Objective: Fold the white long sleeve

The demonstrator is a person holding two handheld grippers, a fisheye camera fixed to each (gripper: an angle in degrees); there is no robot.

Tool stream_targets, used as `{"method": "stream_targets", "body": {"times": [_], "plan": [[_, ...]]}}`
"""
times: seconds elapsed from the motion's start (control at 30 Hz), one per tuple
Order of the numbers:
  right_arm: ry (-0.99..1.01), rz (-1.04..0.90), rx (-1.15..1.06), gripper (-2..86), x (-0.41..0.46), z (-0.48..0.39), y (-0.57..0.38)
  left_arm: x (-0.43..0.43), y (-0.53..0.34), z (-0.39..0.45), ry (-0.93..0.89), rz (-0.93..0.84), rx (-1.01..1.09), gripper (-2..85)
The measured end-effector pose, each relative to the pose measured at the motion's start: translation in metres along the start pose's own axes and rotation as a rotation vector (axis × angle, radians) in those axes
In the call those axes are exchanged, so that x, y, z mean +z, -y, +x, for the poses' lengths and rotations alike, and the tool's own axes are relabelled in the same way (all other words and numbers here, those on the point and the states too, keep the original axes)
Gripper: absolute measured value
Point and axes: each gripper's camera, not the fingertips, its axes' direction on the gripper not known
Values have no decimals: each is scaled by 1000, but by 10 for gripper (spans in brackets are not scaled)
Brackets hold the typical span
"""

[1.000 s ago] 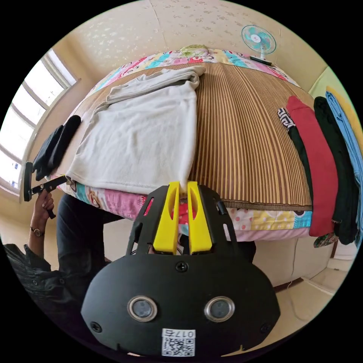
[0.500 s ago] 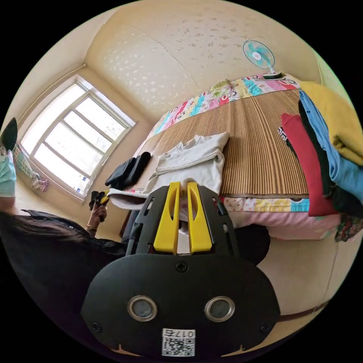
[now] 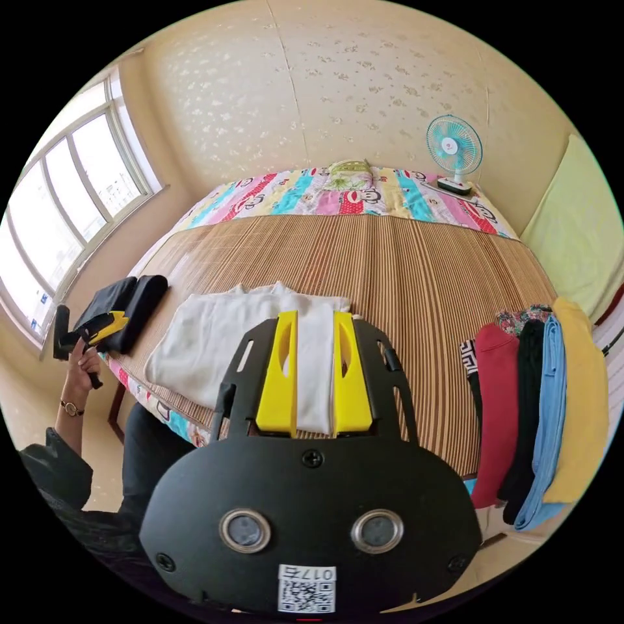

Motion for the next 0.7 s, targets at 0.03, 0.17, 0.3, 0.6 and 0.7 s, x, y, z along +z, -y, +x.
{"method": "stream_targets", "body": {"times": [0.03,0.17,0.3,0.6,0.7], "plan": [[-27,-28,-45,74,21,-6,-23,13,-24,-16,20,-24,-31,129],[-171,-262,-18,47,103,4,-93,73,-89,-80,-86,-185,-260,151],[-95,-93,107,38,89,21,-119,104,-111,-107,-286,-151,-373,92],[93,-86,267,31,47,65,-113,127,-51,122,-351,-87,229,57],[131,-90,328,28,24,86,-132,168,-97,229,-357,-158,467,63]]}}
